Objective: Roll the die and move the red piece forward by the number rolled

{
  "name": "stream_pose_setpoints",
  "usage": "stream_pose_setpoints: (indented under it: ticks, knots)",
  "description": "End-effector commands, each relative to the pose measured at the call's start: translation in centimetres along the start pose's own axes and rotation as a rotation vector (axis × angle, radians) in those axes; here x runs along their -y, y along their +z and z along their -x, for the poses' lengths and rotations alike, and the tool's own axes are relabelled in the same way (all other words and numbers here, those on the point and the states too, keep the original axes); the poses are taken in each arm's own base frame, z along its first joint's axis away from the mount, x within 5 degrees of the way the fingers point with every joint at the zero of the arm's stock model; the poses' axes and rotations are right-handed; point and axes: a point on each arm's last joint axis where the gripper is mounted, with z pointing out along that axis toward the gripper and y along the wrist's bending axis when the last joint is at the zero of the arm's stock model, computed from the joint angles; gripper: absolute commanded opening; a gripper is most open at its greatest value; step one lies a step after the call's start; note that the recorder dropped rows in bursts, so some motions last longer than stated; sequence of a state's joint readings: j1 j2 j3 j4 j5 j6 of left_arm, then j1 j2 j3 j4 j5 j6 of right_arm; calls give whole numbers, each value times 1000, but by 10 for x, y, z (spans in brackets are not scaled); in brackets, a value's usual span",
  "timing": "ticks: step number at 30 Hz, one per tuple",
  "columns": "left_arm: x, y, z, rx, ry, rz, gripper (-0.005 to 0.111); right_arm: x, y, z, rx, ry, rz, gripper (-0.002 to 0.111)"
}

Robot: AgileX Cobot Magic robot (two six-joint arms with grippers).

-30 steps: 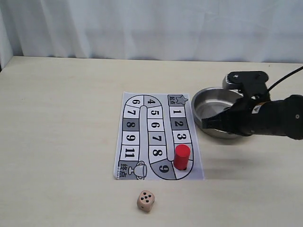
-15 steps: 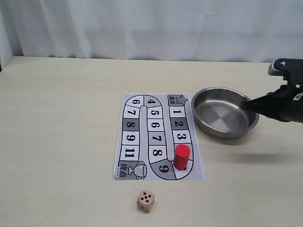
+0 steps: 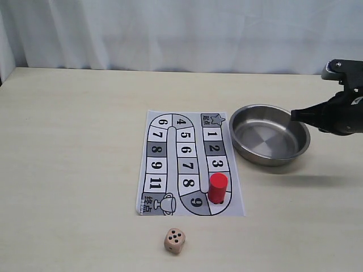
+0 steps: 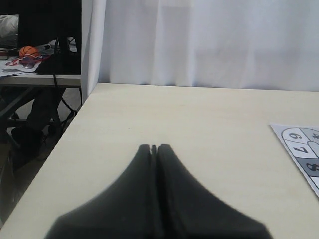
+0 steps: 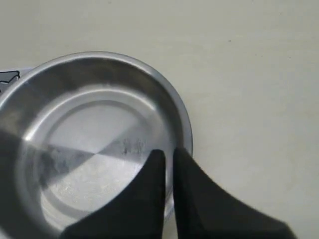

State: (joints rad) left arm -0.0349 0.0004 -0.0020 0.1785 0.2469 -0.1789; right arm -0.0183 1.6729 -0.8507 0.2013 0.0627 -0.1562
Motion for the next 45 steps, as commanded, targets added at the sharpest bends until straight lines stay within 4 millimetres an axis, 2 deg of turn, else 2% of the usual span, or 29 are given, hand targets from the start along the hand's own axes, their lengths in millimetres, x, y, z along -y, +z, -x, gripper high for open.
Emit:
stream_pose_setpoints:
  ticks: [1,6,11,16,22,26,33,38,45]
  knots:
    - [0,0,1,11,-6,-3,0,-1,-3,8,-103,-4,26,5]
    - [0,0,1,11,-6,-3,0,-6,-12,14,-275,-7,64,5]
    - [0,0,1,11,-6,-3,0,0,-19,12,-399,15,0,5]
    - [0,0,1,11,-6,-3,0,2,-20,10,-427,-29,-22,5]
    - [0,0,1,11,-6,-3,0,2,-38,20,-367,-29,-21,5]
    - [0,0,1,11,-6,-3,0,1,-67,31,-280,-31,-19,5]
    - [0,0,1,11,-6,-3,0,-1,-136,43,-80,-33,-14,5]
    - [0,0,1,11,-6,-3,0,-2,-191,35,74,-35,-11,5]
    - [0,0,1,11,-6,-3,0,-2,-256,5,271,-37,-6,5]
